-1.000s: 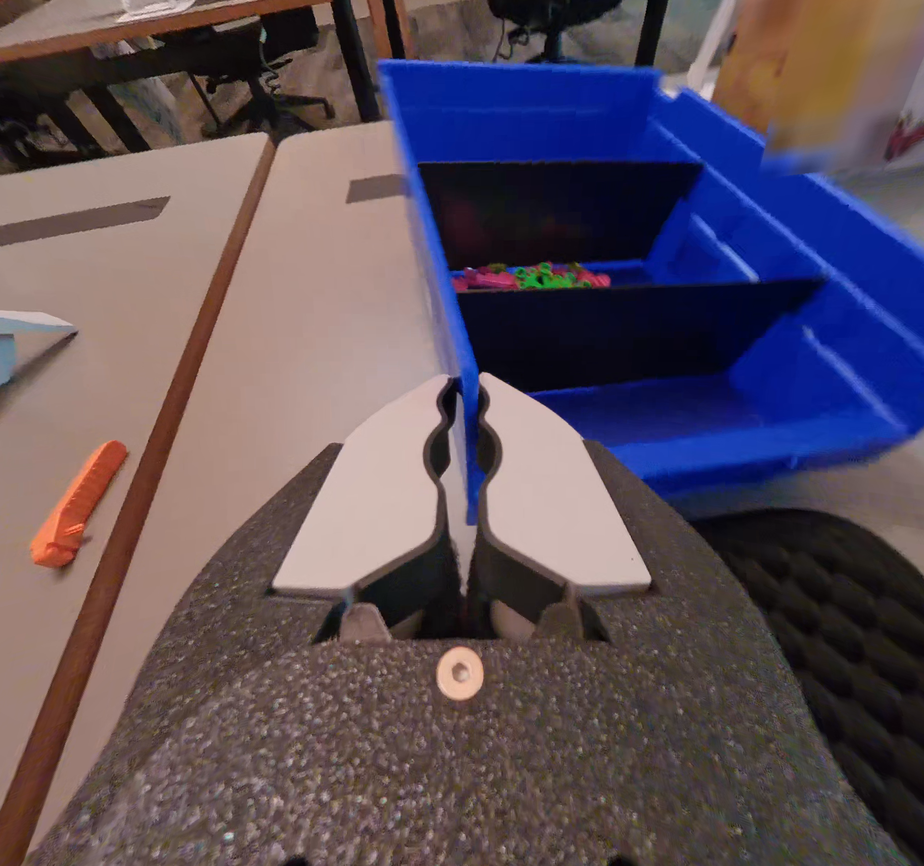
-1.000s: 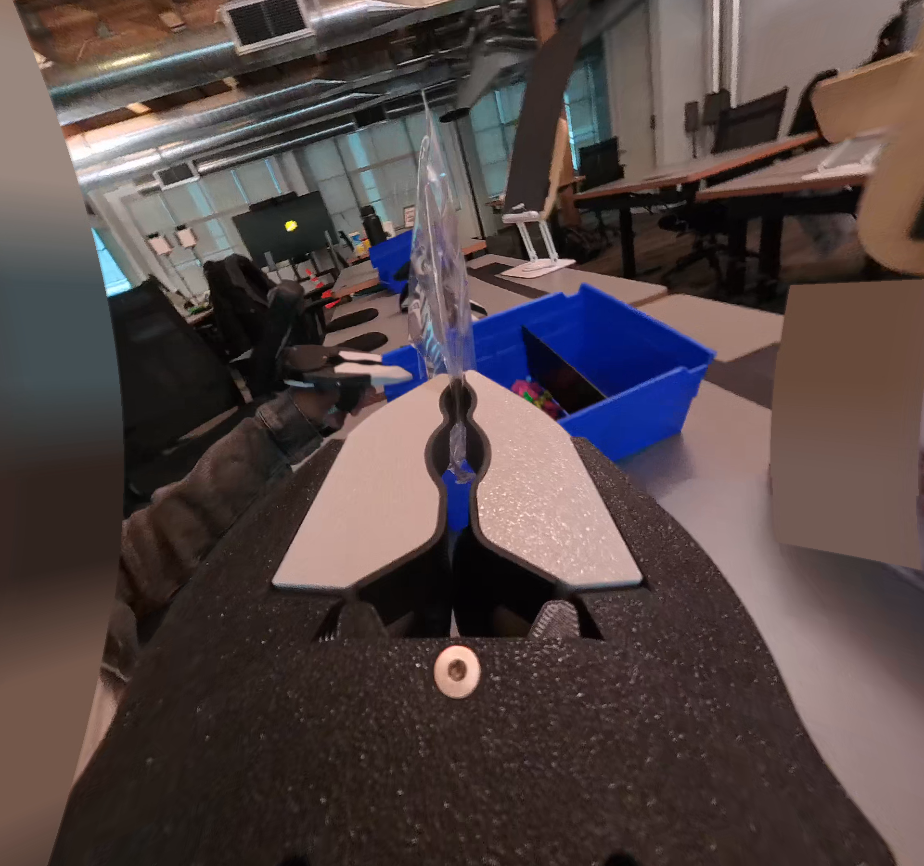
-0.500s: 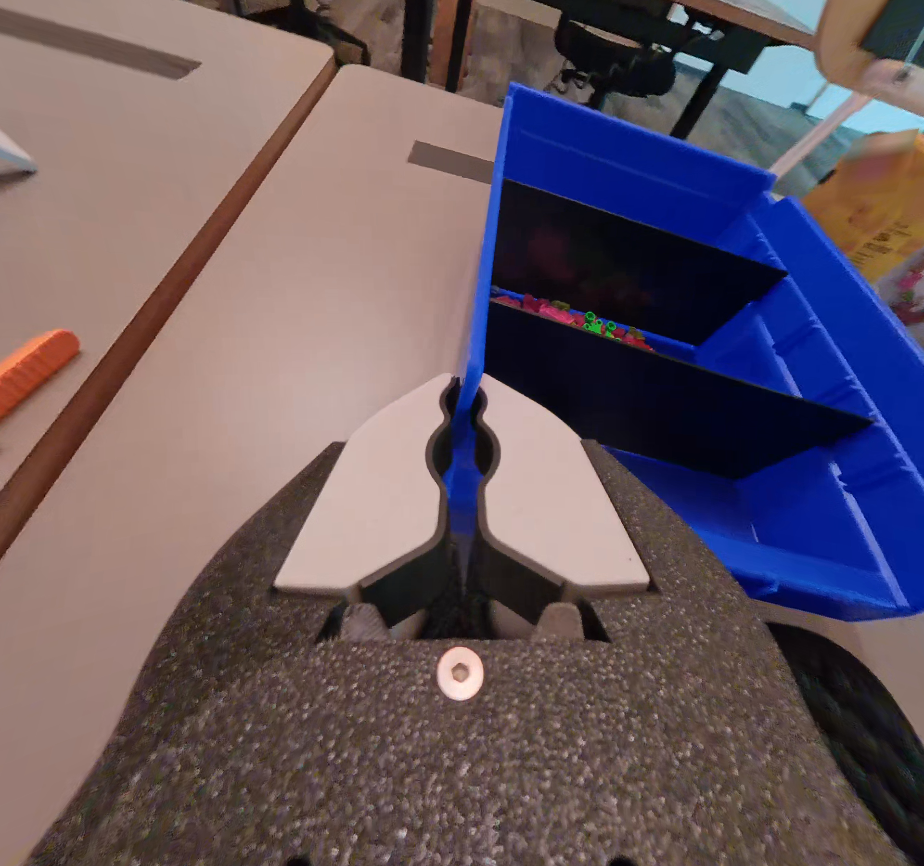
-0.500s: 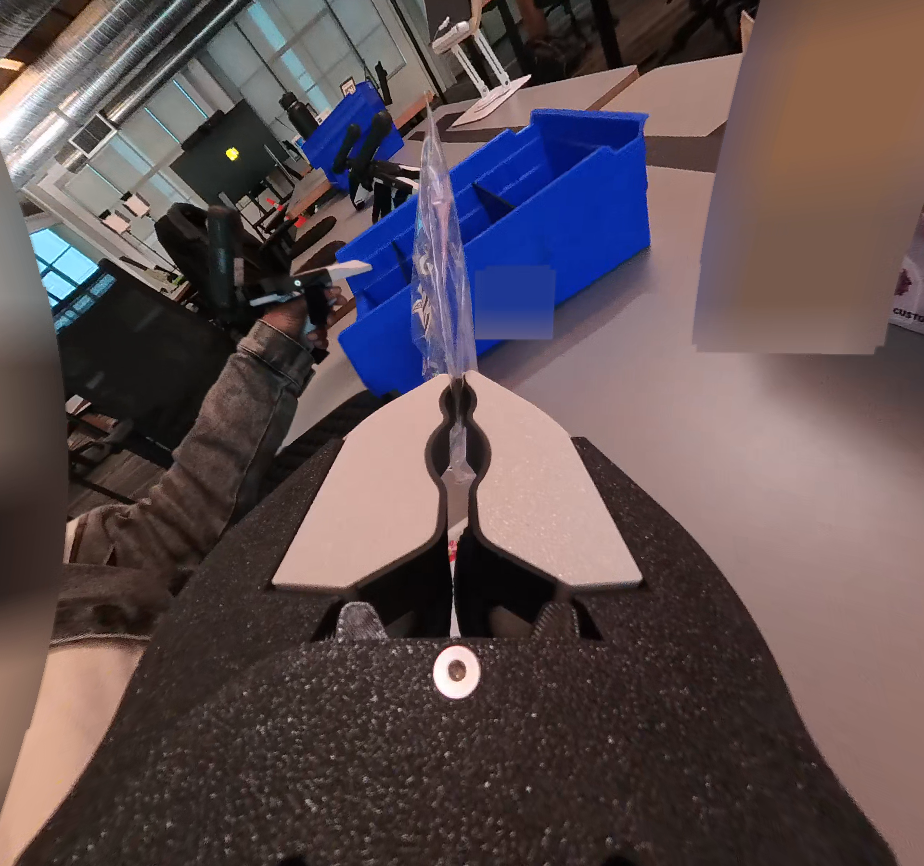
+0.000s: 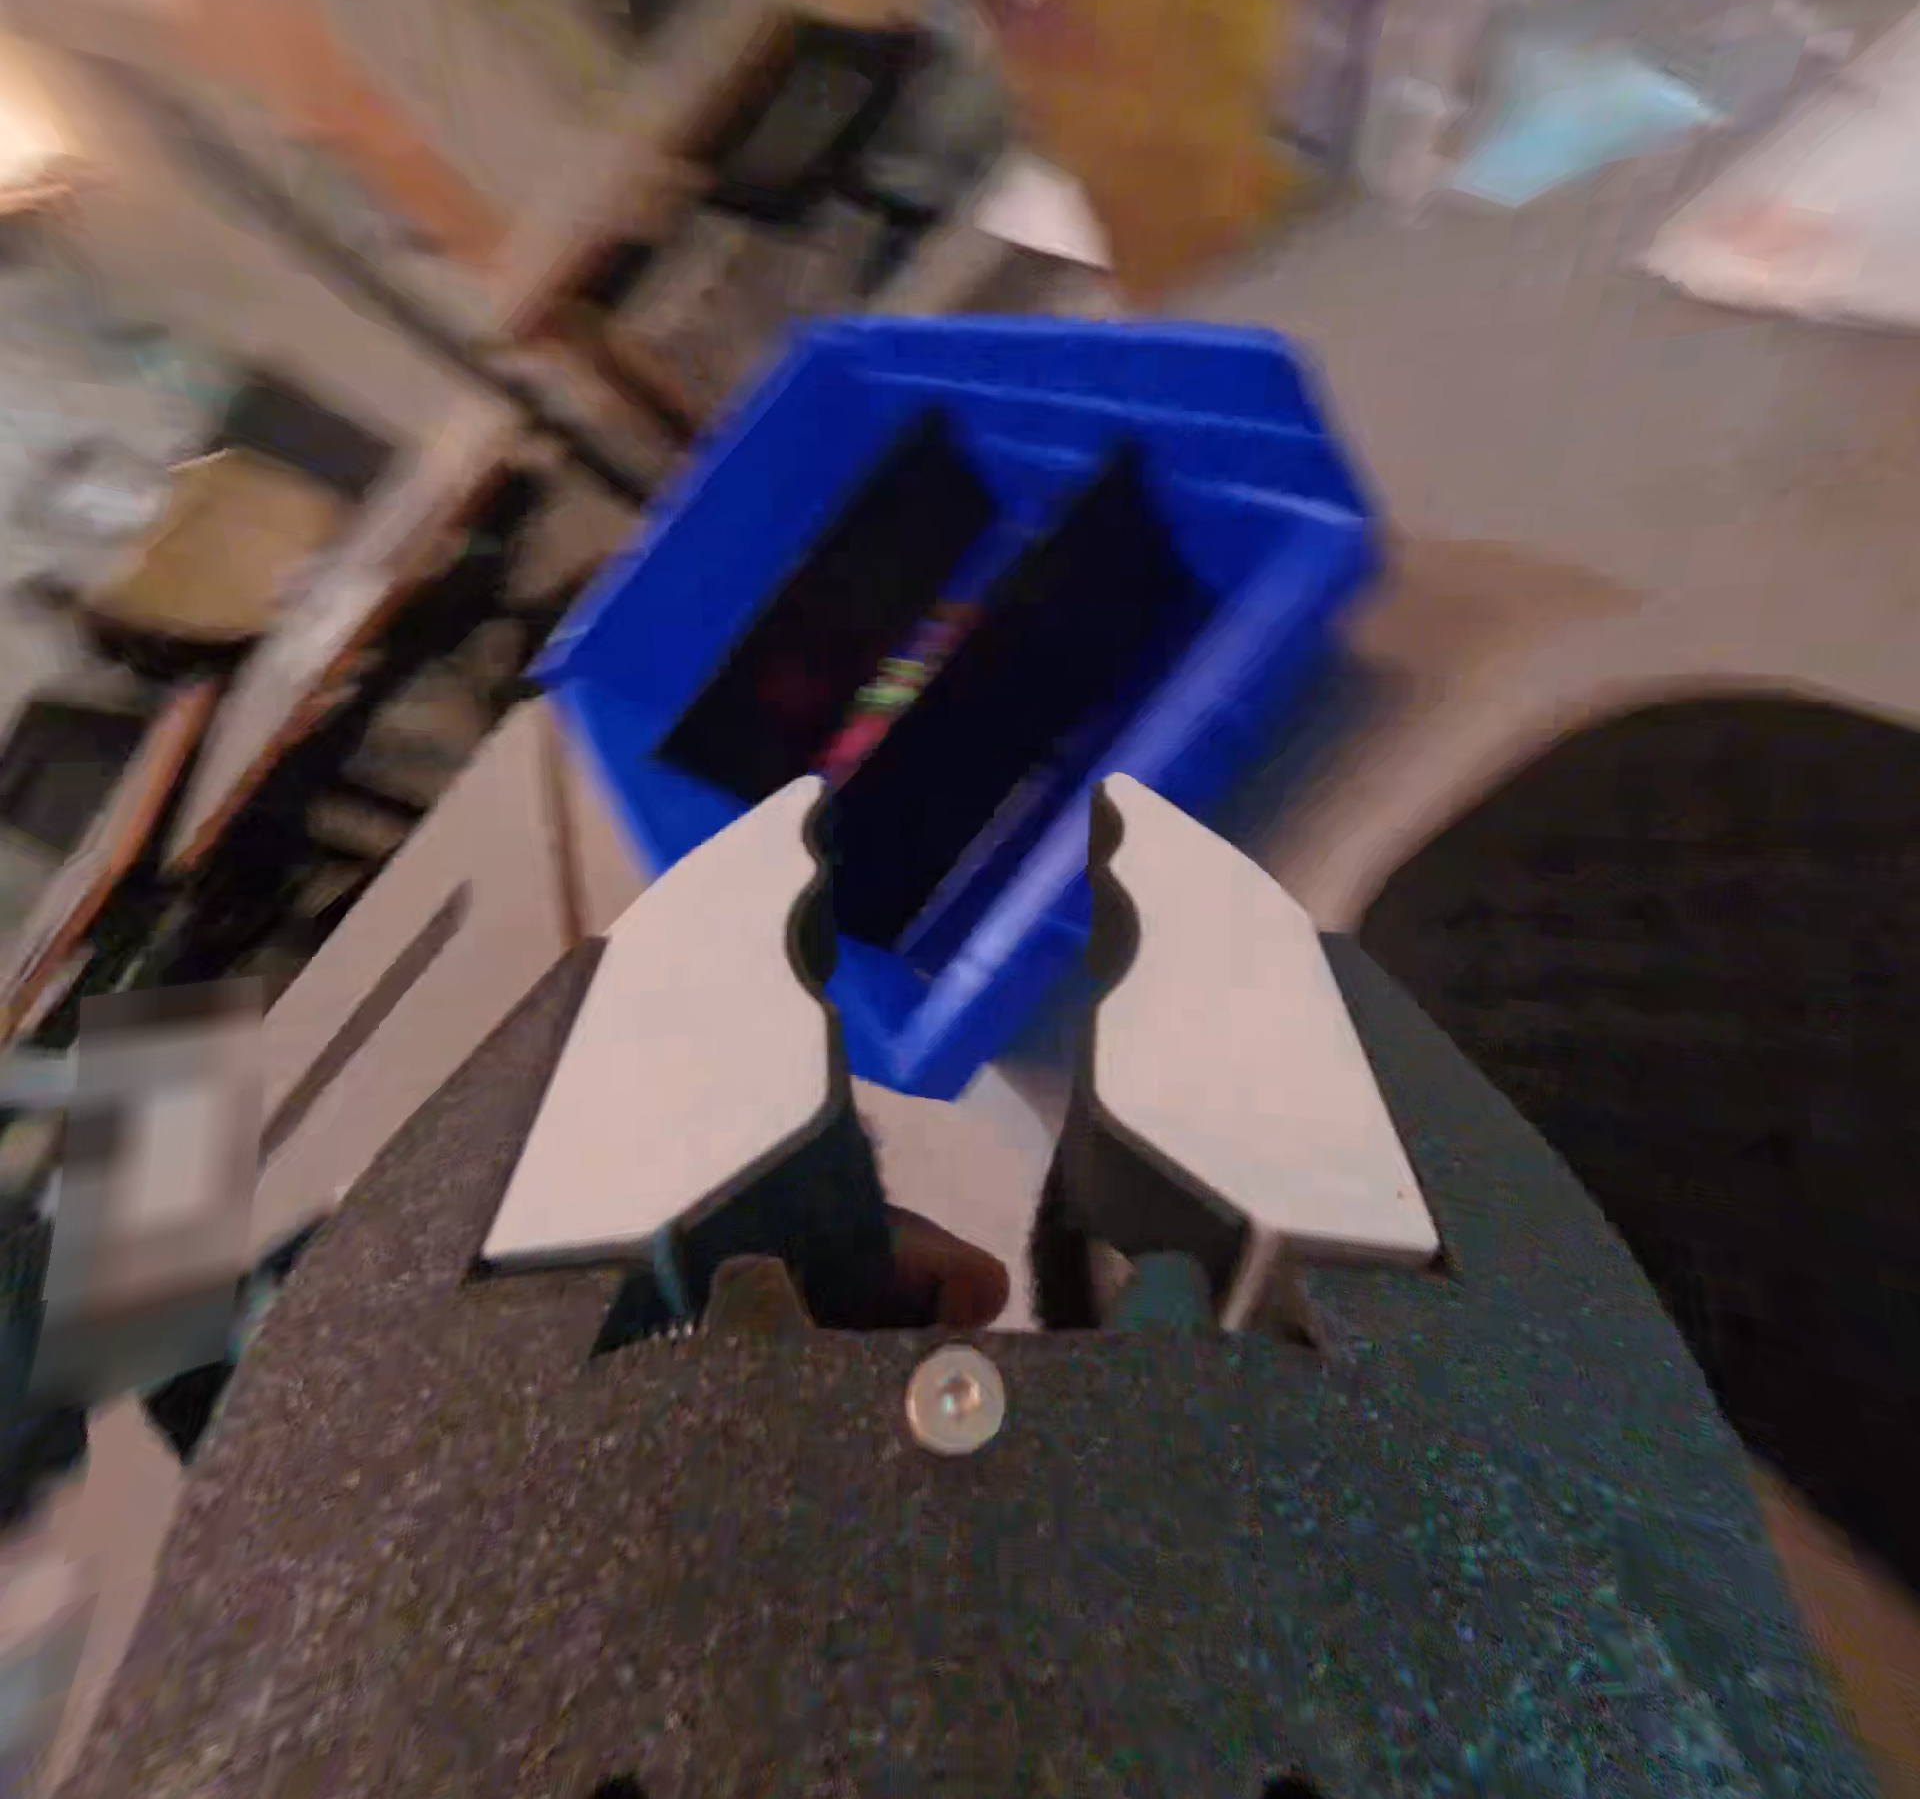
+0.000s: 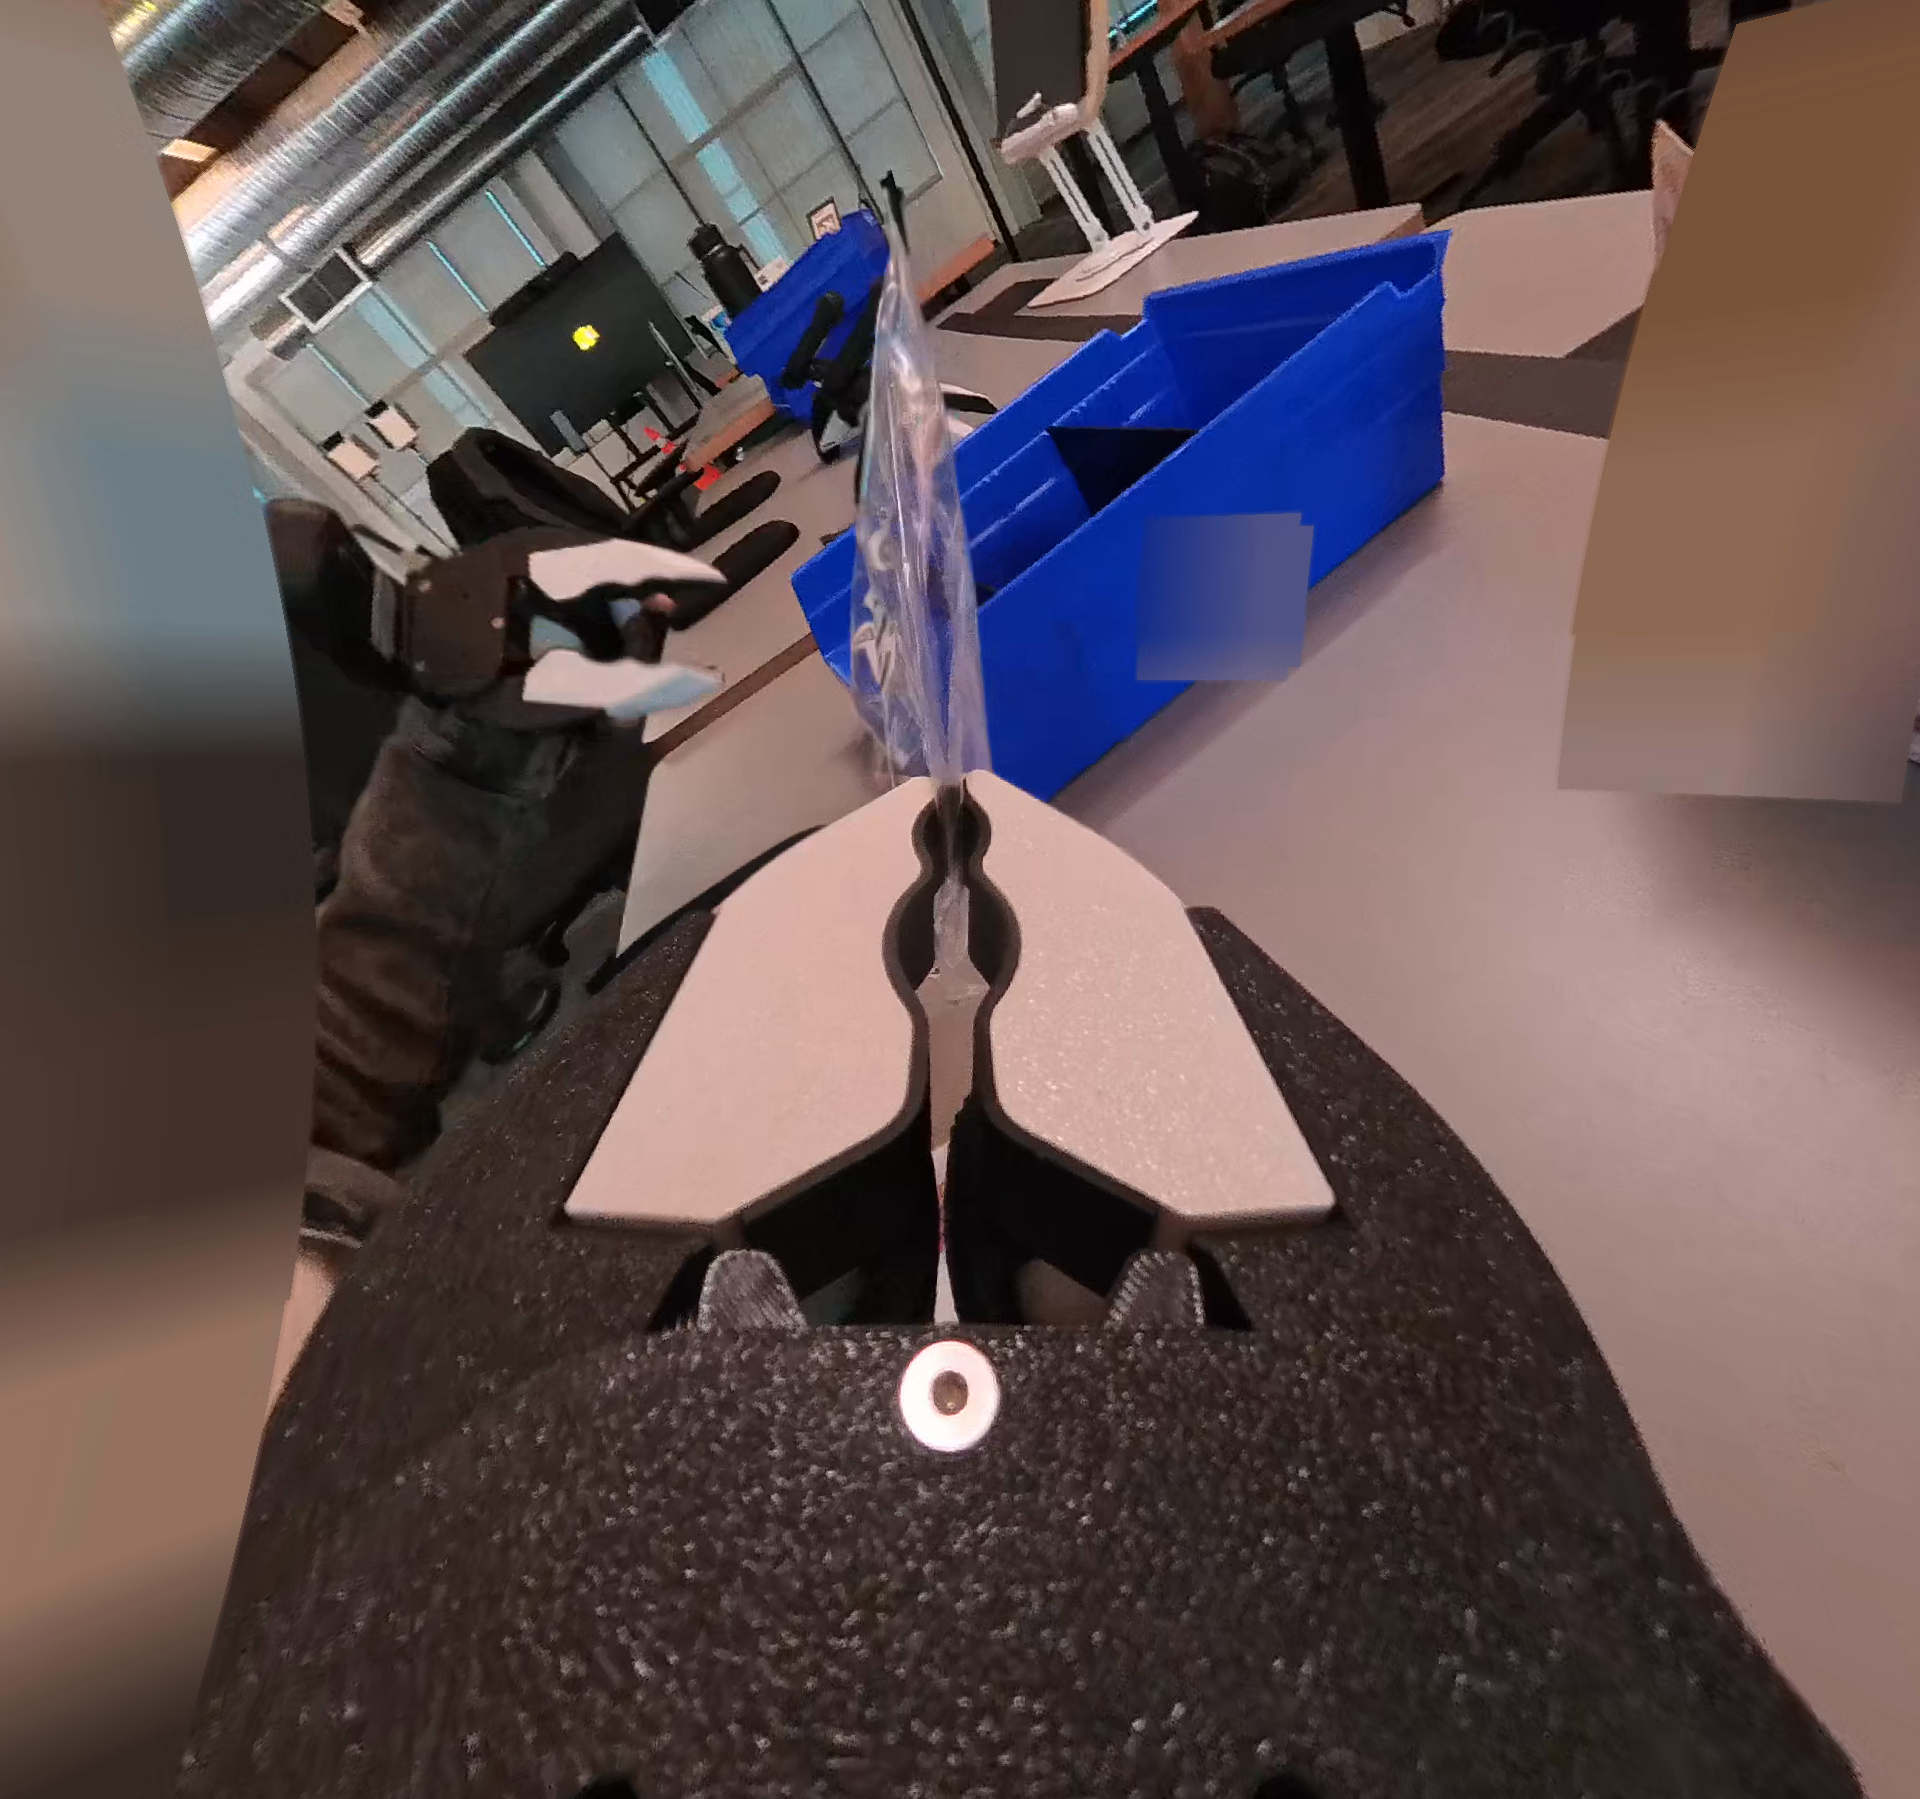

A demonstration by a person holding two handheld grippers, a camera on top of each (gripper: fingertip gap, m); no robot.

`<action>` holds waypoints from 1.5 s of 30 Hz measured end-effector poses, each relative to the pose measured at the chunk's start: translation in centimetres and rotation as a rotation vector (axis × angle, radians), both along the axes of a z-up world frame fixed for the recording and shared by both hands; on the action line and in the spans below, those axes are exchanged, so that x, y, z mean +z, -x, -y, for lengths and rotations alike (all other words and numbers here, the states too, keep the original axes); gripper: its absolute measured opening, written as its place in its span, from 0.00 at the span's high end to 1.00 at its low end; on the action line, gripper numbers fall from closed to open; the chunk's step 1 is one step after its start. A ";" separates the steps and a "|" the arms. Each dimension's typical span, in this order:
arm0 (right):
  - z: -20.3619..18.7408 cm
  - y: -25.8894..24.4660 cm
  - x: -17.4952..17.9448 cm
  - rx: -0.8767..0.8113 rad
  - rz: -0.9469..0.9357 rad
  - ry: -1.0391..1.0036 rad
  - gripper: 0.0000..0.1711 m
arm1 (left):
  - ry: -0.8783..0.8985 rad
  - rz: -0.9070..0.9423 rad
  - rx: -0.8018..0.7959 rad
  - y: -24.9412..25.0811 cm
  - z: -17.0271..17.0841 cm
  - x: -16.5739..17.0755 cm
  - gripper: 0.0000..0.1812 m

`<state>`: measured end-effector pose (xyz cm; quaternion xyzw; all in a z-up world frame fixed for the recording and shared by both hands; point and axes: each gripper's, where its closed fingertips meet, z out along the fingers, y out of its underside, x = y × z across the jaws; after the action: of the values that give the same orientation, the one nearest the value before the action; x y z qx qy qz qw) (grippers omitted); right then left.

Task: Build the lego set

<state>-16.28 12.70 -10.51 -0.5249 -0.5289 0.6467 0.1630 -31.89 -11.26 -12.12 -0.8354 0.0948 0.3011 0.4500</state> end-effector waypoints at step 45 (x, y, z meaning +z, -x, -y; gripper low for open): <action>1.7 7.2 -11.9 0.137 0.131 -1.263 0.77 | 0.959 0.148 -0.372 5.5 -3.5 -3.2 0.85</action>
<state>-23.47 10.98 -22.40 -0.3311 -0.8495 0.1857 0.3665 -37.42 -7.76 -15.32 -0.9357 0.3370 0.0789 0.0681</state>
